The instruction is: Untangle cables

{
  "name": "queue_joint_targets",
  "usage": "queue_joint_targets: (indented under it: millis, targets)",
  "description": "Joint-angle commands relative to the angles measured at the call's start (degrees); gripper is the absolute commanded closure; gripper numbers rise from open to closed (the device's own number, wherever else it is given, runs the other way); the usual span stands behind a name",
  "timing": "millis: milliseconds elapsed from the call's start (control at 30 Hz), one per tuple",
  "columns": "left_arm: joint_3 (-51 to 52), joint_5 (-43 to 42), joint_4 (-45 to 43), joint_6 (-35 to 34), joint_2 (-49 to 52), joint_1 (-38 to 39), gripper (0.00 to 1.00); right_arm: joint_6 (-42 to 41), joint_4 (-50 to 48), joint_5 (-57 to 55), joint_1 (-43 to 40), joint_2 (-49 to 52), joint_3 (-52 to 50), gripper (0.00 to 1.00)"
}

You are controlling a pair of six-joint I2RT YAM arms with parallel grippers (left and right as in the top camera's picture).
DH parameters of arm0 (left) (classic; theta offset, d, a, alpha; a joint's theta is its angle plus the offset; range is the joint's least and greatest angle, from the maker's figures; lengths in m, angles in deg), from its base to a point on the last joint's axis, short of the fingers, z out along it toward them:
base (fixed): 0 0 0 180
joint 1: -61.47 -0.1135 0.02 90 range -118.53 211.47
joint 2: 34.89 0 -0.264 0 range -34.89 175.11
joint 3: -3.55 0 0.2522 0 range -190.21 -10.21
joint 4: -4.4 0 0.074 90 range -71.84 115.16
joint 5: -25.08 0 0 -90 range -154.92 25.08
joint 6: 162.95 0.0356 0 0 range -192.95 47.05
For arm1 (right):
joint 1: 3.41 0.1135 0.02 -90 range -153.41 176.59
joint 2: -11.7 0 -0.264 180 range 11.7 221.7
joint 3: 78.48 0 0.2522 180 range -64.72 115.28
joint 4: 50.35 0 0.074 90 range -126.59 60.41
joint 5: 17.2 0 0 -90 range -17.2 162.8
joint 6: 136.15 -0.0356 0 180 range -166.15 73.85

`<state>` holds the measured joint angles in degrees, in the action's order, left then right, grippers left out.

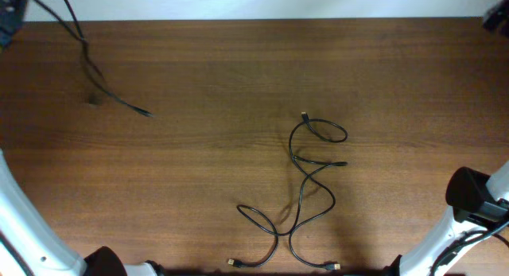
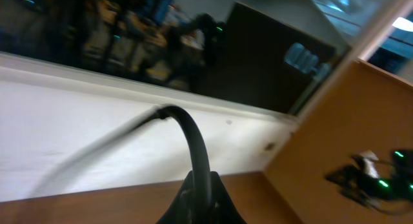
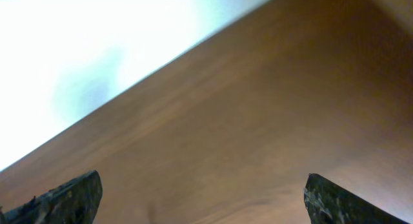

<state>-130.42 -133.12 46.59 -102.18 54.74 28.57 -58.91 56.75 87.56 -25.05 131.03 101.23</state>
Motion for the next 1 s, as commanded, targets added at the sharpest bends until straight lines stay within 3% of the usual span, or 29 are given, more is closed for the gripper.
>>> queue_joint_targets:
  millis: [0,167,300,467,533,667,733,767,833,933,967]
  targets:
    - [-0.26,-6.25,0.72,-0.94,-1.09,7.98,1.00,15.76,-0.83,28.00,3.30,0.31,-0.15,0.01]
    - [-0.26,-6.91,0.72,1.31,-0.87,23.56,1.00,27.10,-1.25,48.54,11.76,0.31,-0.15,0.01]
    - [-0.26,-5.57,0.79,1.90,0.50,28.17,1.00,33.51,-1.25,60.81,19.87,0.31,-0.15,0.01]
    - [-0.24,-6.43,8.04,3.63,2.21,31.19,1.00,36.52,-6.19,63.25,25.90,0.31,-0.15,0.01]
    - [-0.20,-6.69,12.04,3.61,2.54,35.54,1.00,36.52,-9.92,63.23,29.00,0.31,-0.15,0.01]
    - [-0.22,-8.13,12.37,3.58,2.54,47.41,1.00,36.54,-16.13,62.62,33.22,0.31,-0.15,0.01]
    - [-0.22,-9.20,12.22,3.56,2.51,49.40,1.00,36.52,-17.14,62.64,33.22,0.31,-0.15,0.01]
    - [-0.22,-10.38,12.15,3.56,2.51,49.13,1.00,36.46,-17.05,62.66,32.76,0.31,-0.15,0.21]
    - [-0.22,-10.49,12.15,3.56,2.51,47.25,1.00,36.30,-16.39,62.62,32.39,0.31,-0.15,0.96]
    - [-0.22,-10.51,12.15,3.56,2.51,45.79,0.97,36.35,-16.24,62.60,32.39,0.31,-0.15,0.96]
    - [-0.22,-10.49,12.15,3.58,2.51,45.79,0.80,36.35,-16.26,62.36,32.39,0.31,-0.15,0.96]
